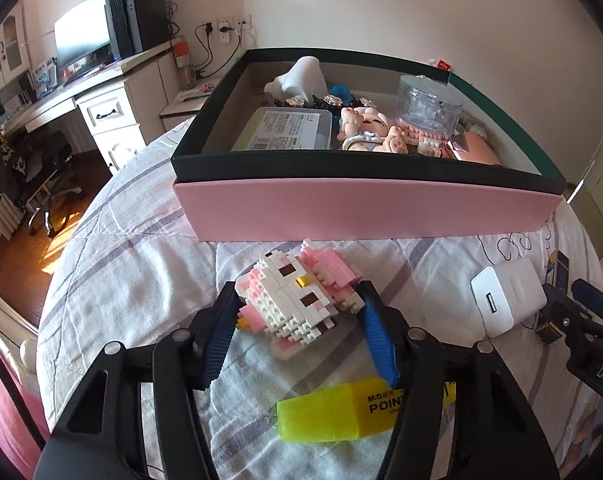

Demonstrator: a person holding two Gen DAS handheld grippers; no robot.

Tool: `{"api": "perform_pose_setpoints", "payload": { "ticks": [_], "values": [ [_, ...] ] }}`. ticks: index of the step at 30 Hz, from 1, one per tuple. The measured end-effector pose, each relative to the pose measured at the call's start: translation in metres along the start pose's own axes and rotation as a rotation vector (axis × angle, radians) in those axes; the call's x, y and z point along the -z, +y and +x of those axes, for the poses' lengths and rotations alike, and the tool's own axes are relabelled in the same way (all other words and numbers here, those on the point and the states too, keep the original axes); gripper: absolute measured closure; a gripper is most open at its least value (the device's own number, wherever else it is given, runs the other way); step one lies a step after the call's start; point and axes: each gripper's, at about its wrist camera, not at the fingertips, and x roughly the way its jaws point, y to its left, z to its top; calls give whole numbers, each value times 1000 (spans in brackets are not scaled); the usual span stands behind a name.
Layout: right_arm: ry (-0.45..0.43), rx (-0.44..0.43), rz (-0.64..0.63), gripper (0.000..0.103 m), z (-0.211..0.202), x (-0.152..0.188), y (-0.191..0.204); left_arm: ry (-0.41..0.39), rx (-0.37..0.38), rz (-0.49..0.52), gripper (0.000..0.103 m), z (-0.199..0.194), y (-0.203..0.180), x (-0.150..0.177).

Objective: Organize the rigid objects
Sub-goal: 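Grasp the blue packet with the right tool while the left tool grasps the pink block figure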

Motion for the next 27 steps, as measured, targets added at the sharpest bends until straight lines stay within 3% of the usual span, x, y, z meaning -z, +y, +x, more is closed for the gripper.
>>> {"api": "perform_pose_setpoints", "payload": {
  "ticks": [7, 13, 16, 17, 27],
  "values": [
    [24, 17, -69, 19, 7, -2, 2, -37, -9, 8, 43, -19, 11, 11],
    [11, 33, -82, 49, 3, -2, -5, -63, -5, 18, 43, -40, 12, 26],
    [7, 30, -82, 69, -2, 0, -11, -71, 15, 23, 43, -51, 9, 32],
    [3, 23, -80, 80, -4, 1, -13, -73, 21, 27, 43, -54, 7, 35],
    [-77, -117, -26, 82, -38, 24, -23, -149, 60, 27, 43, -94, -2, 45]
  ]
}}
